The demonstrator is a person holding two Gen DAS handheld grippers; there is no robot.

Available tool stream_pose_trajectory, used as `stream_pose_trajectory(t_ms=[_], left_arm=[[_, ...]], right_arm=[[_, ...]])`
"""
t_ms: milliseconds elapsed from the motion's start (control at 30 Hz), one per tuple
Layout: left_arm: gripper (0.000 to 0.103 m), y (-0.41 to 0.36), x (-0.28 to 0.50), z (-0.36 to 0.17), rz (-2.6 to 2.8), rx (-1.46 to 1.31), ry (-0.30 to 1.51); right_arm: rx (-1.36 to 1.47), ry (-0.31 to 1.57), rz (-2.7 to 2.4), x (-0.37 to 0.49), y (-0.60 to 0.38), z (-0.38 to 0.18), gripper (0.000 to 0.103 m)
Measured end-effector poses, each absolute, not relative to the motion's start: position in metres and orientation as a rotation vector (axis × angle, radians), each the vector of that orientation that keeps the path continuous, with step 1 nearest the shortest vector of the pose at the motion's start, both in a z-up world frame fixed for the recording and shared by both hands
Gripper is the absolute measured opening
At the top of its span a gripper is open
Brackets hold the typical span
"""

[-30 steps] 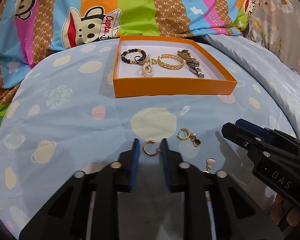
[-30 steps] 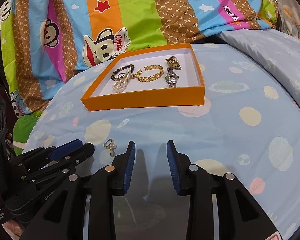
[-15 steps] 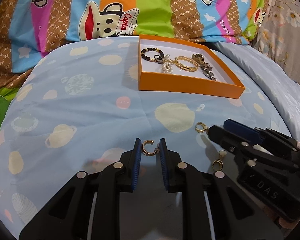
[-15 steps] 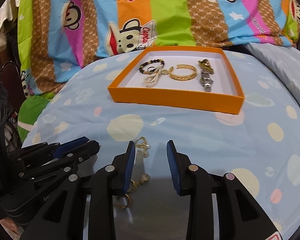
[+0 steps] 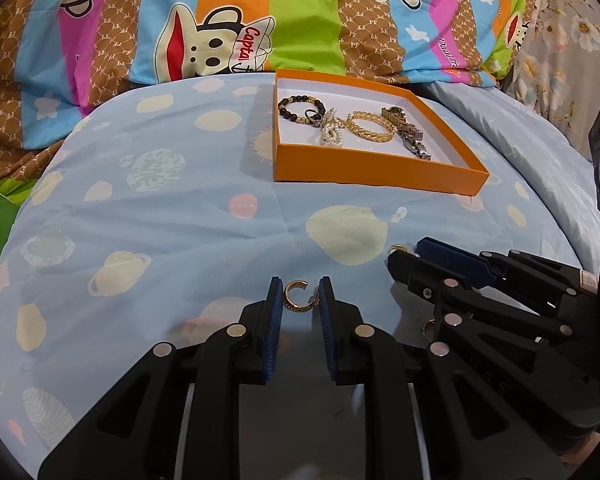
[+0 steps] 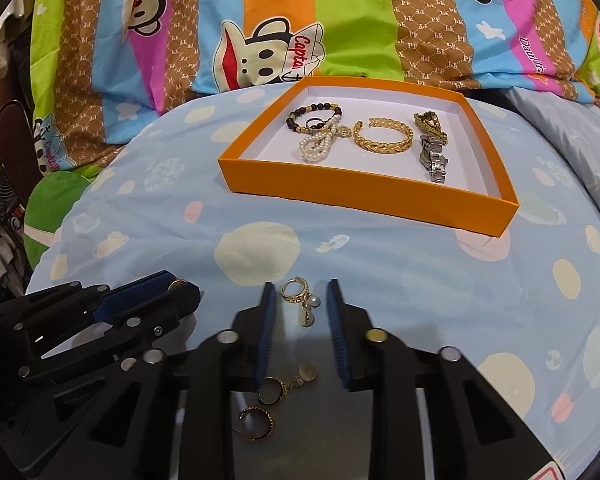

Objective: Organize jewelry
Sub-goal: 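Grasp a gold hoop earring with the left tool while the right tool grasps a gold drop earring, then carry both earrings over the orange box with both tools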

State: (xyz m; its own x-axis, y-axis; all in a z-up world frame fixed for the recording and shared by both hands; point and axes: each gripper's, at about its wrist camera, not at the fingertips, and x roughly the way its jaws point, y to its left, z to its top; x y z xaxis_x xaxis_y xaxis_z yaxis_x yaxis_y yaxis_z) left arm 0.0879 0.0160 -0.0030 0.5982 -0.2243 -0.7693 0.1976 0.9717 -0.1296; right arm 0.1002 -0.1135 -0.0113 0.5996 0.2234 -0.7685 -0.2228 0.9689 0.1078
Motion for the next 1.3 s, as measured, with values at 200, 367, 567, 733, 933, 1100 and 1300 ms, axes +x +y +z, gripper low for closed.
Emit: stream_pose_trajectory(t_ms=[200, 367, 567, 733, 933, 1100, 1300], left_arm=[[0.018, 0.015, 0.088, -0.003, -0.248, -0.030, 0.896], [0.018, 0.014, 0.088, -0.003, -0.248, -0.030, 0.897], [0.018, 0.014, 0.088, -0.003, -0.248, -0.030, 0.896], [0.018, 0.011, 0.087, -0.003, -0.256, -0.028, 0.896], [0.018, 0.008, 0.087, -0.003, -0.263, -0.026, 0.895], [0.018, 0.008, 0.087, -0.002, -0.263, -0.027, 0.895], [0.018, 0.008, 0.088, 0.001, -0.251, -0.023, 0.888]], right_arm=[[0.003, 0.892, 0.261, 0.100, -0.113, -0.012, 0.008], [0.032, 0.888, 0.260, 0.100, -0.119, -0.011, 0.005], [0.084, 0.870, 0.248, 0.099, -0.131, -0.009, 0.005], [0.113, 0.844, 0.226, 0.096, -0.141, -0.005, 0.005], [0.141, 0.839, 0.205, 0.096, -0.152, -0.005, 0.005], [0.151, 0.830, 0.190, 0.095, -0.158, -0.003, 0.005], [0.159, 0.805, 0.164, 0.093, -0.165, 0.001, 0.005]])
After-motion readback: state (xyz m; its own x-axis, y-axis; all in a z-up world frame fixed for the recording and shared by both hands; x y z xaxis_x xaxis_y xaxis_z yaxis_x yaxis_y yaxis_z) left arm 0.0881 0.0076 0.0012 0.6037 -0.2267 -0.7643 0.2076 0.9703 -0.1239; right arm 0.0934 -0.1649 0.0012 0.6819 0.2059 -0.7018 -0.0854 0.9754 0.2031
